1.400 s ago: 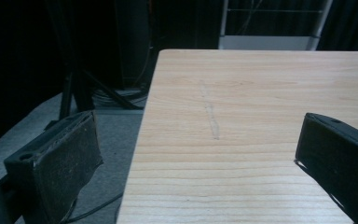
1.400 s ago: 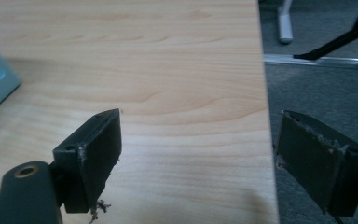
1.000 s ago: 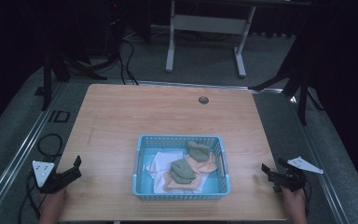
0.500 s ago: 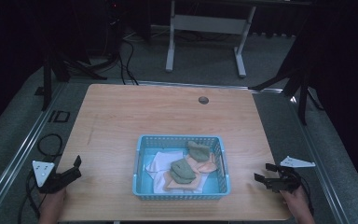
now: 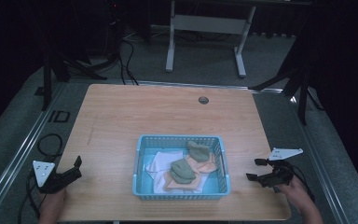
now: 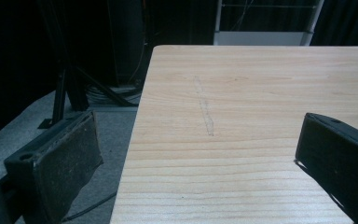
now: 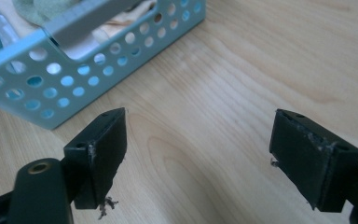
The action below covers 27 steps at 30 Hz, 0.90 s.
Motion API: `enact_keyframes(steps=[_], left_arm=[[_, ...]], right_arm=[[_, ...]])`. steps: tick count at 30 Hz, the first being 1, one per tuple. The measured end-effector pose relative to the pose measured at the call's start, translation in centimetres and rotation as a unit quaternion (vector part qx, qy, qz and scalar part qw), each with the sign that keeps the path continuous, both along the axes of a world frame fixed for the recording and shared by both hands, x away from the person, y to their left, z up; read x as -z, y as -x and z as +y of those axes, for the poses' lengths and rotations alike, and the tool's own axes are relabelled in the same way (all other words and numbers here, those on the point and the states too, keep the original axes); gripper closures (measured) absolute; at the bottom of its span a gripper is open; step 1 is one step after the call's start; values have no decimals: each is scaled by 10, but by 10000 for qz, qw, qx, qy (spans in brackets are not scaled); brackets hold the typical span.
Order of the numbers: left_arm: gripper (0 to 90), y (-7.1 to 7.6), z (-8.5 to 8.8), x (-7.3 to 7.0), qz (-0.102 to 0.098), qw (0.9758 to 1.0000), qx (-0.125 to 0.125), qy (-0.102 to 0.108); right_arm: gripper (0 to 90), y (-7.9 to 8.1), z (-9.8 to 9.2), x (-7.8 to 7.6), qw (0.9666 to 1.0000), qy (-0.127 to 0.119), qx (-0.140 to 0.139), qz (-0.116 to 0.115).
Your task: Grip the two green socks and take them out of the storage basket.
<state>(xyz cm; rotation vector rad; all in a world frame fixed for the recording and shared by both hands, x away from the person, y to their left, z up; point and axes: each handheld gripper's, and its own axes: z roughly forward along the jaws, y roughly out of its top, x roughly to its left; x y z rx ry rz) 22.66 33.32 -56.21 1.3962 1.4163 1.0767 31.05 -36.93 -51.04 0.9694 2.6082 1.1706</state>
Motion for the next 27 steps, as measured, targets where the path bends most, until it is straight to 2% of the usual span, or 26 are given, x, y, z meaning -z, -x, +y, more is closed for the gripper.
enact_keyframes(steps=[6,8,16,23,27], left_arm=[[5,0,-1,0,8,10000,-2,-20],[5,0,-1,0,6,10000,-2,-23],[5,0,-1,0,13,10000,-9,-21],[5,0,-1,0,22,10000,-3,-20],[5,0,-1,0,20,10000,-1,-32]], right_arm=[[165,-4,16,-15,9991,267,-305,145],[147,-5,21,-20,9988,345,-340,31],[153,-8,41,-39,9984,209,-531,-47],[153,-12,59,-52,9966,269,-776,-23],[153,-16,79,-63,9940,386,-1026,-15]])
